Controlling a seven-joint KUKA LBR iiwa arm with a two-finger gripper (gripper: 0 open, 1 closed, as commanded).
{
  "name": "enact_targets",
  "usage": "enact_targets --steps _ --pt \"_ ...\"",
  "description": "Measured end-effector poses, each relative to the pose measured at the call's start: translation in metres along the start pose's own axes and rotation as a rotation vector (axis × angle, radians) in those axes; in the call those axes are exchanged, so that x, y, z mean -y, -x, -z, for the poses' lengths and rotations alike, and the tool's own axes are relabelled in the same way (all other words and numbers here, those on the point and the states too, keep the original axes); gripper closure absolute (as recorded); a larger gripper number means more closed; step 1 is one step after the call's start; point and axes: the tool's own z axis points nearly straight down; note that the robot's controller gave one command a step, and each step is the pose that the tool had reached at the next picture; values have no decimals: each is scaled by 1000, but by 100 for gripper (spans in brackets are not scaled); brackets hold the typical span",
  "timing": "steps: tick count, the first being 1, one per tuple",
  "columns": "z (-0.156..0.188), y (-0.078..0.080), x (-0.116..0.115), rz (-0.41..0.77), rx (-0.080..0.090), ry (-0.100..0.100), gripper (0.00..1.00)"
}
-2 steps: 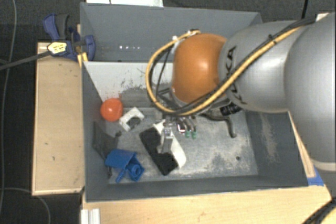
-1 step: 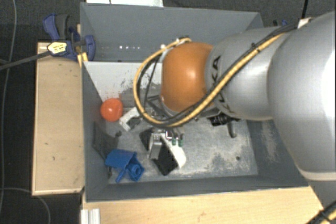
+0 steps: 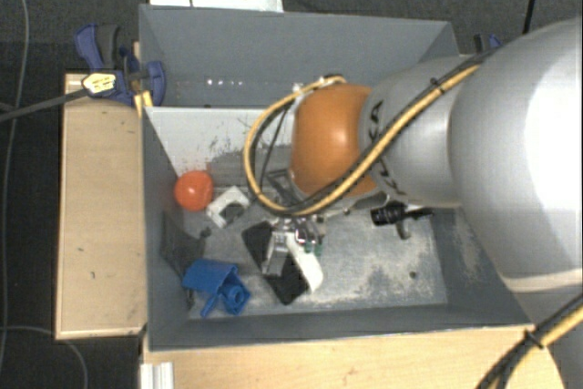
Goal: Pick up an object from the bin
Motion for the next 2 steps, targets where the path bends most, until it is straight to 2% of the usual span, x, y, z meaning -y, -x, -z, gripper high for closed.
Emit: enact_targets --steps 1,2 --pt "-28 -3 15 -20 17 8 100" --pt "-28 -3 15 -21 17 8 100"
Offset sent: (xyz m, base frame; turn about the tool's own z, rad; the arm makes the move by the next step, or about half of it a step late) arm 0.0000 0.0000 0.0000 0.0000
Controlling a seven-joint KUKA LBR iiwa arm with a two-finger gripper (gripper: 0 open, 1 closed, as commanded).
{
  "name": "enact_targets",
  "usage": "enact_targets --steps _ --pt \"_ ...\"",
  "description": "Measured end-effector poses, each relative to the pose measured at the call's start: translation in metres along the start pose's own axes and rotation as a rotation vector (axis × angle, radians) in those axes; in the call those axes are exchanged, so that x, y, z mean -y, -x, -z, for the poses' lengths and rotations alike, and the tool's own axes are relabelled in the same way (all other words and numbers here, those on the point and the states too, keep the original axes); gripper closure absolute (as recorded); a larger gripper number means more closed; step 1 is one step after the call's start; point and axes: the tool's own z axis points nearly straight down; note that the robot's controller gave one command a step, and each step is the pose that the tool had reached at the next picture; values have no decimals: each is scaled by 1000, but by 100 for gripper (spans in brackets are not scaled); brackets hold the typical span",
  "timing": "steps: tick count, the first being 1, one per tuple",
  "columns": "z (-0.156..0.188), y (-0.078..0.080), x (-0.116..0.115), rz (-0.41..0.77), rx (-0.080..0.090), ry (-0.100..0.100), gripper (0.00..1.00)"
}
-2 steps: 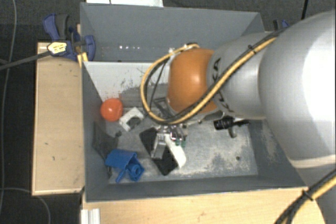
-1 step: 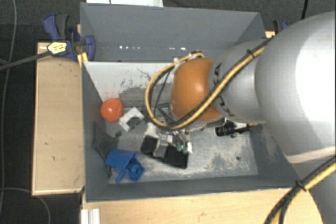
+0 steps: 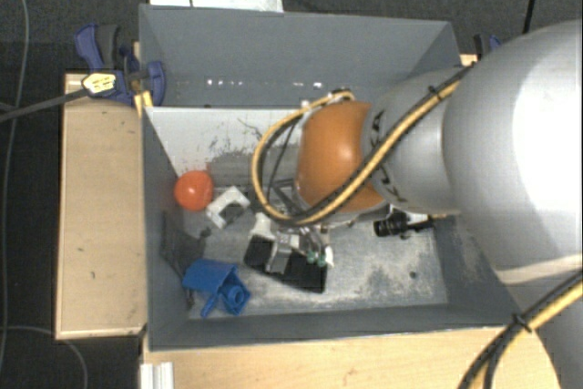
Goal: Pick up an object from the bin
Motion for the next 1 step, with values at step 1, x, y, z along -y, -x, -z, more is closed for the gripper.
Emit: enact_targets --steps 1 --pt "5 5 -1 9 -4 -2 100"
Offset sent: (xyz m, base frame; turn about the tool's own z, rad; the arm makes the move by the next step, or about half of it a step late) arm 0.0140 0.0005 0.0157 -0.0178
